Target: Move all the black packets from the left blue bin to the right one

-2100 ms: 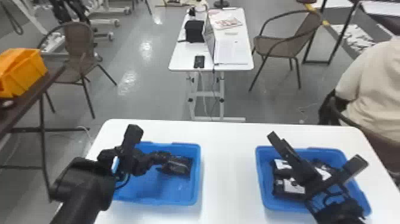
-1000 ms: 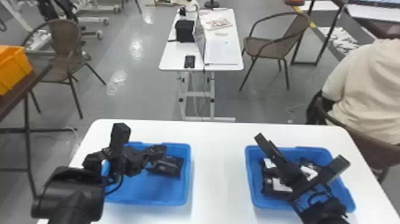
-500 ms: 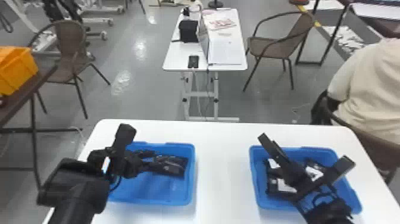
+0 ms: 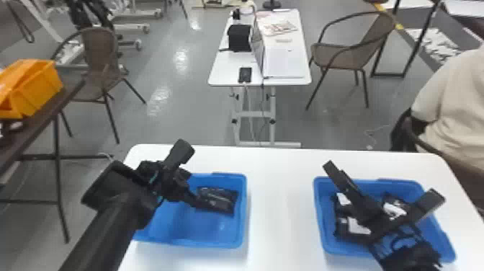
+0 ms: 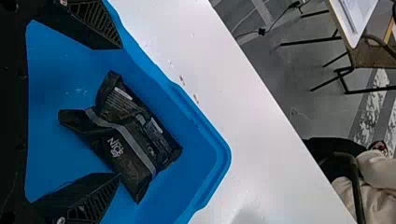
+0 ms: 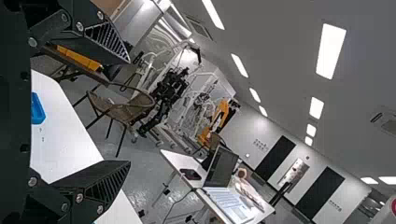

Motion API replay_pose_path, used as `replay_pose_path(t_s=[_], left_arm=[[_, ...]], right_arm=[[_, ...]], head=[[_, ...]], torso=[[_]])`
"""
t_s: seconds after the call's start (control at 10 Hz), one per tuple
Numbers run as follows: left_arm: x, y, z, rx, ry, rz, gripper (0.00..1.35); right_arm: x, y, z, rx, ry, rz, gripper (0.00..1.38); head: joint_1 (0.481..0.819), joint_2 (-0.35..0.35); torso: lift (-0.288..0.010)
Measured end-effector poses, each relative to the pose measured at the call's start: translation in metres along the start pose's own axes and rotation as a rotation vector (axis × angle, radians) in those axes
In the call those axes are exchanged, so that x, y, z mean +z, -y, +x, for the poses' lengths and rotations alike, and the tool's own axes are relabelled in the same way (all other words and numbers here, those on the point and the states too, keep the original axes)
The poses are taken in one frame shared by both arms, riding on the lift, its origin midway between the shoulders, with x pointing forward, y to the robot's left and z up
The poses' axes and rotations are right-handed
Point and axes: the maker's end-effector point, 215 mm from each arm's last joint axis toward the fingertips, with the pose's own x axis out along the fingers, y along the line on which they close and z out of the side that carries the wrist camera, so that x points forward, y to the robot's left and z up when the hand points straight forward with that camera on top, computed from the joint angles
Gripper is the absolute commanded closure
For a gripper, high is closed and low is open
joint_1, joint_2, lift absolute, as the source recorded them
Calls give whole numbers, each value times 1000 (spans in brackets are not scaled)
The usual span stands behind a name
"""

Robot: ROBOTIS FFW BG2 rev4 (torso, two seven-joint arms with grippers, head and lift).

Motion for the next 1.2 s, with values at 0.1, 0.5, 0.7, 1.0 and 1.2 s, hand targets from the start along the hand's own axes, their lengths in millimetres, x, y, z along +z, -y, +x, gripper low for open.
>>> replay_pose_path(t_s=[0.1, 0.5, 0.7, 1.0, 1.2], left_arm=[[-2, 4, 6, -10, -5, -3, -2], [-15, 1, 18, 26, 16, -38, -2], [-21, -6, 18, 47, 17, -50, -2], [-22, -1, 22, 44, 47, -103, -2], [-17, 12, 32, 45, 60, -156, -2]], right_arm=[[0, -1, 1, 2, 0, 1, 274], [0, -5, 4, 24, -1, 7, 274], [-2, -10, 11, 49, -10, 6, 274], [-8, -11, 13, 58, -26, 8, 274], [-8, -12, 15, 67, -28, 11, 274]], head=[[695, 69], [695, 74], [695, 87], [695, 93], [695, 80]], torso=[[0], [0], [0], [0], [0]])
